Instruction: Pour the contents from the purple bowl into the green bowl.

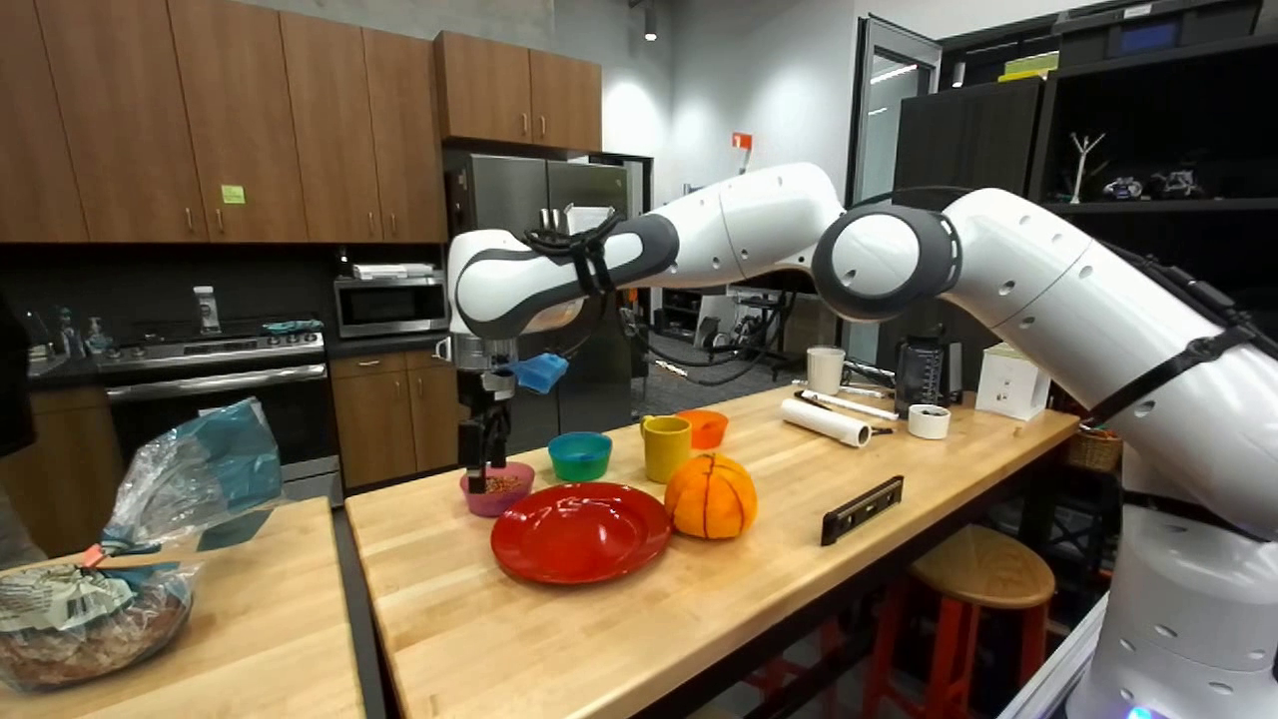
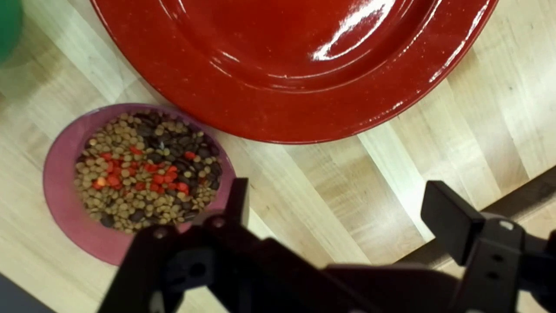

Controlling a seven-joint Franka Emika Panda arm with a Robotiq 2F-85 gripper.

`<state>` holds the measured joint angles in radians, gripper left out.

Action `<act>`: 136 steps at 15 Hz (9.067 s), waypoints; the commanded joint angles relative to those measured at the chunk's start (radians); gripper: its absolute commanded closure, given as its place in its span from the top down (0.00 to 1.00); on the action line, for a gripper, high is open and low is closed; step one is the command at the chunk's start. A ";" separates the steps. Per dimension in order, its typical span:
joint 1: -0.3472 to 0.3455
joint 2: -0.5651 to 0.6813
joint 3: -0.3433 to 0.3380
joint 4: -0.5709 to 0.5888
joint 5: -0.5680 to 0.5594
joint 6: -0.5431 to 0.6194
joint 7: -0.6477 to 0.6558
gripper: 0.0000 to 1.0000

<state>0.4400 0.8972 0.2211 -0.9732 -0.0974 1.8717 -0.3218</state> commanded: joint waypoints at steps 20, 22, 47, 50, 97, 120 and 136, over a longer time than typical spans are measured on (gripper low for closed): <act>0.055 0.286 -0.081 0.403 -0.069 -0.119 -0.001 0.06; 0.051 0.278 -0.077 0.404 -0.063 -0.125 0.002 0.00; -0.136 0.255 -0.015 0.594 0.227 -0.291 0.073 0.01; -0.166 0.261 0.005 0.599 0.273 -0.295 0.085 0.01; -0.442 0.373 0.240 0.614 0.659 -0.267 0.091 0.01; -0.502 0.388 0.244 0.611 0.760 -0.295 0.046 0.01; -0.512 0.388 0.248 0.610 0.784 -0.310 0.040 0.01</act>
<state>-0.0578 1.2825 0.4550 -0.3711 0.6626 1.5867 -0.2698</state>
